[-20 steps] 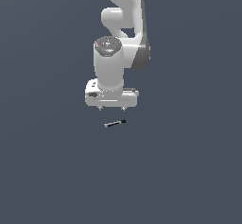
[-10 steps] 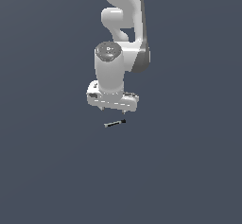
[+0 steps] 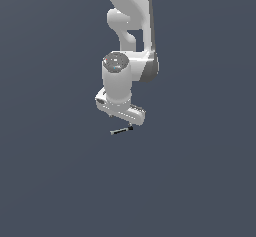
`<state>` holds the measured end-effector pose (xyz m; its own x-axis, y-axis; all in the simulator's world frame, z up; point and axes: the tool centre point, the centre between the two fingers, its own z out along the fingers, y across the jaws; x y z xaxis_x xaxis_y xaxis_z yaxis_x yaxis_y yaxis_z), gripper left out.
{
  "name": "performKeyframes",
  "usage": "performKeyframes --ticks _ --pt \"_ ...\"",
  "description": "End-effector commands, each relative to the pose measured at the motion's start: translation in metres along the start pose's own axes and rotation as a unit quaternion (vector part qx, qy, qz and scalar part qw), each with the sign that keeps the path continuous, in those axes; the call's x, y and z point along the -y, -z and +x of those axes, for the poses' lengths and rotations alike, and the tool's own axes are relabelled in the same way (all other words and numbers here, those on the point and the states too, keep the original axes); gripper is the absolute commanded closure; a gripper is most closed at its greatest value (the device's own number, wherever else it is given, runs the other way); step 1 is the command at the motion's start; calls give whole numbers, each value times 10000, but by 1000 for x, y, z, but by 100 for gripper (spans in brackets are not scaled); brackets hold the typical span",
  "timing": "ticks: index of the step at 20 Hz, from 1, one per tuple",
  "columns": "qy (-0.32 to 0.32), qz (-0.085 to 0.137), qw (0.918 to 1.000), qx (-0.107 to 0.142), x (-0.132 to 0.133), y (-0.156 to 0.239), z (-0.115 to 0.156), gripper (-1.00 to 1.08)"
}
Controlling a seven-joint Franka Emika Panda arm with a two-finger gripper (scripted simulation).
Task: Pick up the object and move it to a goal position.
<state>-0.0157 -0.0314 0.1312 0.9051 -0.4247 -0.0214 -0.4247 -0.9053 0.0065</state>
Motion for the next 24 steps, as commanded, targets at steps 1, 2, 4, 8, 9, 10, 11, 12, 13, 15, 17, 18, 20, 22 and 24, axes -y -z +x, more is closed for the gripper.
performKeyframes --ticks 1,2,4,8,9,10,11,12,13,15,17,18,20,22,24 --pt "-367 14 9993 -1 0 -6 -1 -92" --pt "-510 19 9987 -2 1 -9 -1 -92" --pt "-797 28 9968 -3 1 -14 -2 -92" --pt "-1370 43 9906 -7 1 -24 -4 -92" --pt "-1513 46 9885 -9 1 -27 -4 -92" --pt "-1655 49 9862 -10 1 -29 -4 -92" --pt "-1798 51 9837 -12 1 -32 -5 -92" --pt "-1940 54 9810 -14 1 -34 -5 -92" --pt "-2081 56 9781 -16 1 -36 -5 -92" --pt "-2364 60 9716 -21 0 -41 -6 -92" --pt "-2644 63 9644 -28 0 -46 -7 -92" --pt "-2783 65 9605 -31 0 -48 -7 -92" --pt "-3052 67 9523 -39 -1 -53 -8 -92" --pt "-3290 69 9443 -46 -1 -57 -9 -92" --pt "-3499 70 9368 -54 -2 -60 -9 -92"
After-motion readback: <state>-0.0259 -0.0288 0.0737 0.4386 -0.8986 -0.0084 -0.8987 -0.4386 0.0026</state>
